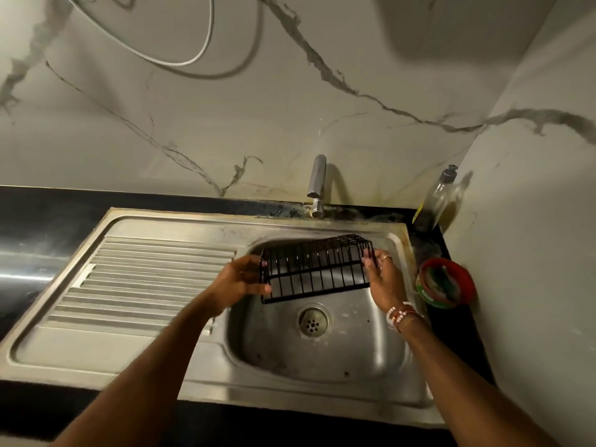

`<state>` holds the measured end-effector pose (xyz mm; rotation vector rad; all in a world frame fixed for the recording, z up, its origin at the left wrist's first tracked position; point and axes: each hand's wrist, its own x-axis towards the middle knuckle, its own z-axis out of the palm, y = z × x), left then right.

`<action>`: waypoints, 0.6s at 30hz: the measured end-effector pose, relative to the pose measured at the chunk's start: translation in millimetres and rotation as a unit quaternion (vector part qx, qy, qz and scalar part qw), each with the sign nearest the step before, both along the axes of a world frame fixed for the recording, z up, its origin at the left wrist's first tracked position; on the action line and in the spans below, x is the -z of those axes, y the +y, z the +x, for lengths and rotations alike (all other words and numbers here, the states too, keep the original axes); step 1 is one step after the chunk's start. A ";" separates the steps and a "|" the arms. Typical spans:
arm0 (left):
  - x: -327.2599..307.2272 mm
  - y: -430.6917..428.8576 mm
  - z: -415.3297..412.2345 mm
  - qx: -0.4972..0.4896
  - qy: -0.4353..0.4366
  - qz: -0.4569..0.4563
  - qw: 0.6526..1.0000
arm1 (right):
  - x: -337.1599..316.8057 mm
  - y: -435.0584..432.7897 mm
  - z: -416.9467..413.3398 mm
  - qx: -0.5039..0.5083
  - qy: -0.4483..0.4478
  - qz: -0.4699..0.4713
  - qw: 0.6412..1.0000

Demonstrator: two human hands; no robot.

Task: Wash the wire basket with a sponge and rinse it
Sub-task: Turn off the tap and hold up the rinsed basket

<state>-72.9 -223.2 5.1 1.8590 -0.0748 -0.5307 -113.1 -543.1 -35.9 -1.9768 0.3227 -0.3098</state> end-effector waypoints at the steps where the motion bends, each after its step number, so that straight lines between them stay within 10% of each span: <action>1: 7.9 -0.9 -6.0 -0.011 0.007 0.001 1.000 | 2.6 -2.2 -4.2 -0.016 0.013 -0.003 1.000; 18: 44.6 109.2 -35.5 -0.088 -0.347 0.174 0.917 | -11.6 119.6 78.5 -0.059 0.092 -0.081 0.991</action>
